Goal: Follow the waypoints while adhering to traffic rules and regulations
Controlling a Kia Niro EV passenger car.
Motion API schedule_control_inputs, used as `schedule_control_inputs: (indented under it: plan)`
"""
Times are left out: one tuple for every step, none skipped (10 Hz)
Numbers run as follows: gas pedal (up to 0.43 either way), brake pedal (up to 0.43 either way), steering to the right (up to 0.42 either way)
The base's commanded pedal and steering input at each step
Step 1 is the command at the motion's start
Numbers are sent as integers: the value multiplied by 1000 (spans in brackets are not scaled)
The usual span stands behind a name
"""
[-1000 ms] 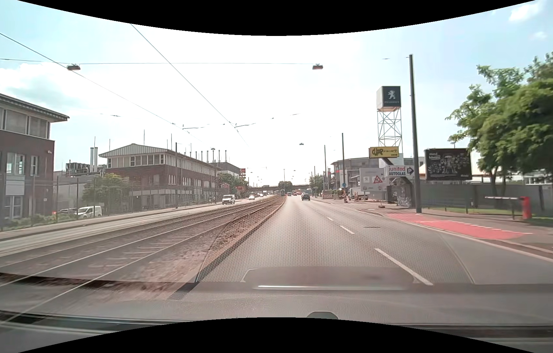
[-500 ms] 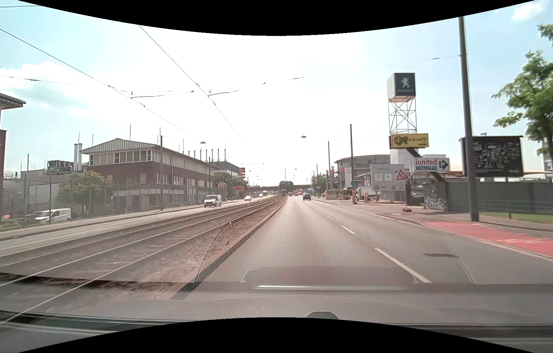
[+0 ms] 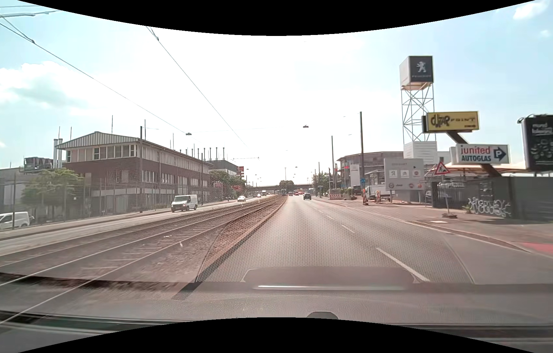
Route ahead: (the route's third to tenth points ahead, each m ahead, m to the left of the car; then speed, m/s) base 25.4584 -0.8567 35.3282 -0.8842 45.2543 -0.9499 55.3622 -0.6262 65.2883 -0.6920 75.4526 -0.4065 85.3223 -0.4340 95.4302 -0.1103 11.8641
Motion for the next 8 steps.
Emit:
schedule_control_inputs:
  plan:
    - [39, 0, -6]
    - [47, 0, -6]
    - [59, 0, -6]
    - [67, 0, -6]
    - [67, 0, -6]
    - [67, 0, -6]
    - [67, 0, -6]
    - [67, 0, -6]
